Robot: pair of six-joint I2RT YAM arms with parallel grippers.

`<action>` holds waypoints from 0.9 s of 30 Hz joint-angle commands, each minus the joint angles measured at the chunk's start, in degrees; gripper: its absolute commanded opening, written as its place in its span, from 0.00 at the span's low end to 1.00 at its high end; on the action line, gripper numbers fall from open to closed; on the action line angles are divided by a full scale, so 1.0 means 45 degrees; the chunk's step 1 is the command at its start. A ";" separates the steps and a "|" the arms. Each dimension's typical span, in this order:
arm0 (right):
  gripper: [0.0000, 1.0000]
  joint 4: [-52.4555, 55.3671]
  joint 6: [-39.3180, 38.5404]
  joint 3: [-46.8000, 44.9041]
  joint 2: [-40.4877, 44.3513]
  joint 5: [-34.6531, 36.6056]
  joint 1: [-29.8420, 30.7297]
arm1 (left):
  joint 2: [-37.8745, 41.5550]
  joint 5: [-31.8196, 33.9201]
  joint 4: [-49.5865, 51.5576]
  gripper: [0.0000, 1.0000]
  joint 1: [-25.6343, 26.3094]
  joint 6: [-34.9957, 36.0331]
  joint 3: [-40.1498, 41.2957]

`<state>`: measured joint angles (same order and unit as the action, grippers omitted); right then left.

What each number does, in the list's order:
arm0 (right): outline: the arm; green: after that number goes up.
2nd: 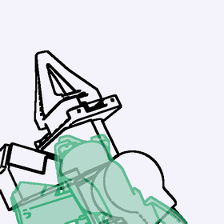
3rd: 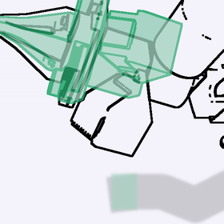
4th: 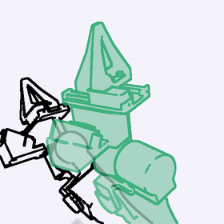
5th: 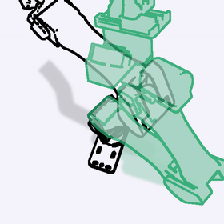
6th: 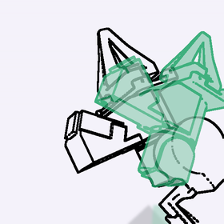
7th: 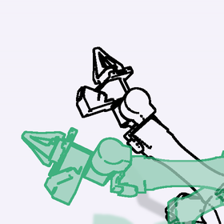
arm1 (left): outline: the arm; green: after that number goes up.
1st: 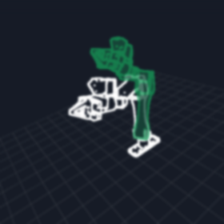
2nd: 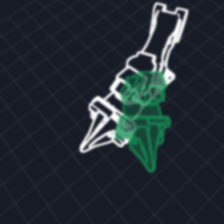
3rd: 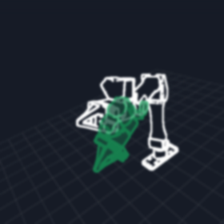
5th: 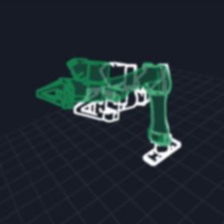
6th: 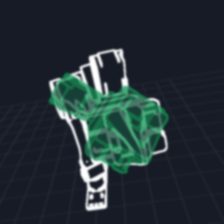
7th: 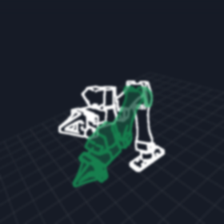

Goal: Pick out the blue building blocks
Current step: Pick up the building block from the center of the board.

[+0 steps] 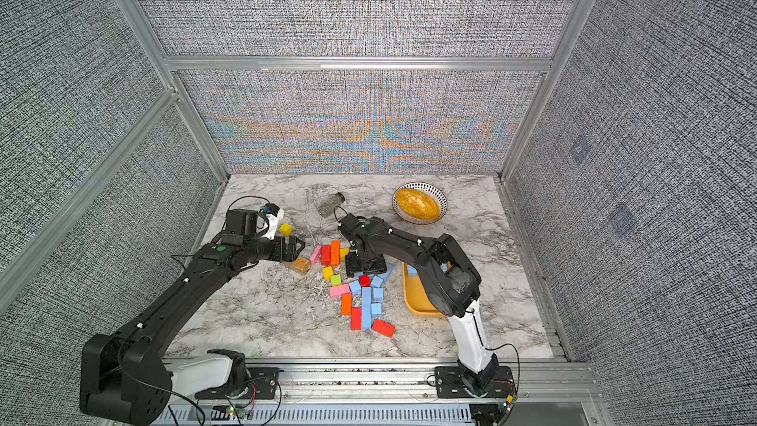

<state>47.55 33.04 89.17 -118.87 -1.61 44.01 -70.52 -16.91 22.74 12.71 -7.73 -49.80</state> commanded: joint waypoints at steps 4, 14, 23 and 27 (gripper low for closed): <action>0.75 -0.0196 -0.0244 0.0149 -0.0450 0.0204 -0.0017 | -0.0026 -0.0134 -0.0113 1.00 -0.0031 -0.0032 -0.0085; 0.42 -0.0452 -0.0060 -0.0188 -0.0271 0.0606 -0.0034 | -0.0205 -0.0638 -0.0271 1.00 -0.0047 0.0368 -0.0071; 0.39 0.0048 0.0136 0.0067 0.2432 0.1524 -0.1139 | -0.1628 -0.1839 0.0014 0.99 0.0629 0.0647 -0.1680; 0.38 0.0078 0.0350 -0.1795 0.4625 0.1628 -0.2162 | -0.2871 -0.1645 0.0430 0.99 0.1891 0.1235 -0.3042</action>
<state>45.84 33.39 84.86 -102.28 4.25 36.27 -81.25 -23.59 22.92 18.74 -4.62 -60.75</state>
